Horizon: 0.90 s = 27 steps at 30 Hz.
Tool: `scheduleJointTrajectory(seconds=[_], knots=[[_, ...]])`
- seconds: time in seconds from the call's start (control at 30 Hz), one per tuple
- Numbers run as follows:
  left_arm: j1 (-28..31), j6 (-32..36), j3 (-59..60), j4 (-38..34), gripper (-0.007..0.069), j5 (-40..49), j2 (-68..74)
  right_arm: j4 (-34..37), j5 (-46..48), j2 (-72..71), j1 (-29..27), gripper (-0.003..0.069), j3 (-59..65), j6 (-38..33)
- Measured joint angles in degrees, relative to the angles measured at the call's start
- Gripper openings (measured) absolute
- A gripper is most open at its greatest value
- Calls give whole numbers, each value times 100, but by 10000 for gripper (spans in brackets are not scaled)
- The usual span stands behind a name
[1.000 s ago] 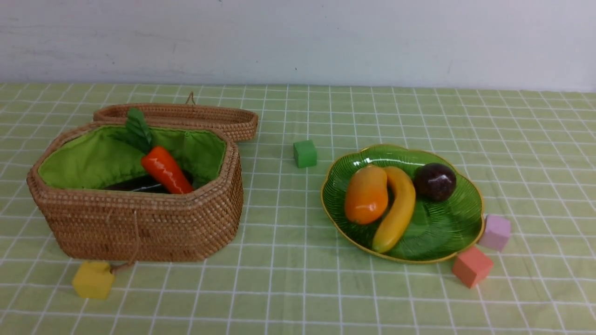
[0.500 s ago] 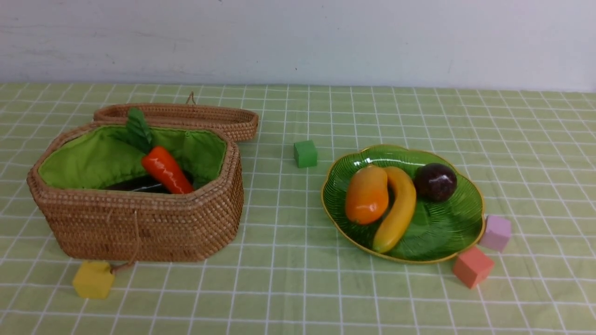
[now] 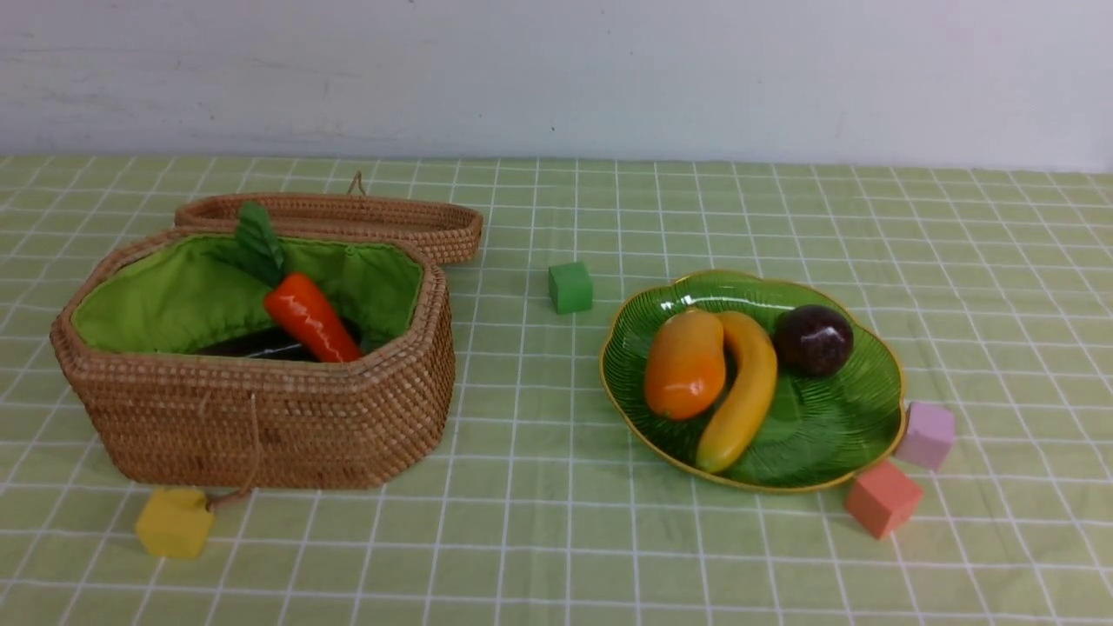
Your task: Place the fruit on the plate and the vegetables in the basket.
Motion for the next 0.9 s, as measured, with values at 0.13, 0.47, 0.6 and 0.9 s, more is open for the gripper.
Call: scheduleJointTrajectory(seconds=[0.13,0.47,0.6,0.9], knots=[[260,-117,6,363,-13,-117,-23,0,0,0,0,-7,0,0],[2285,-1945,1114,1975,-13,-1035,-632,0,0,-6,0,1,0,0],[2587,-2538,2063,2119,-13,-780,-632,-7,11,-6,0,3,0,0],[2588,-2986,2163,2055,-13,-563,-632,-7,11,-6,0,13,0,0]])
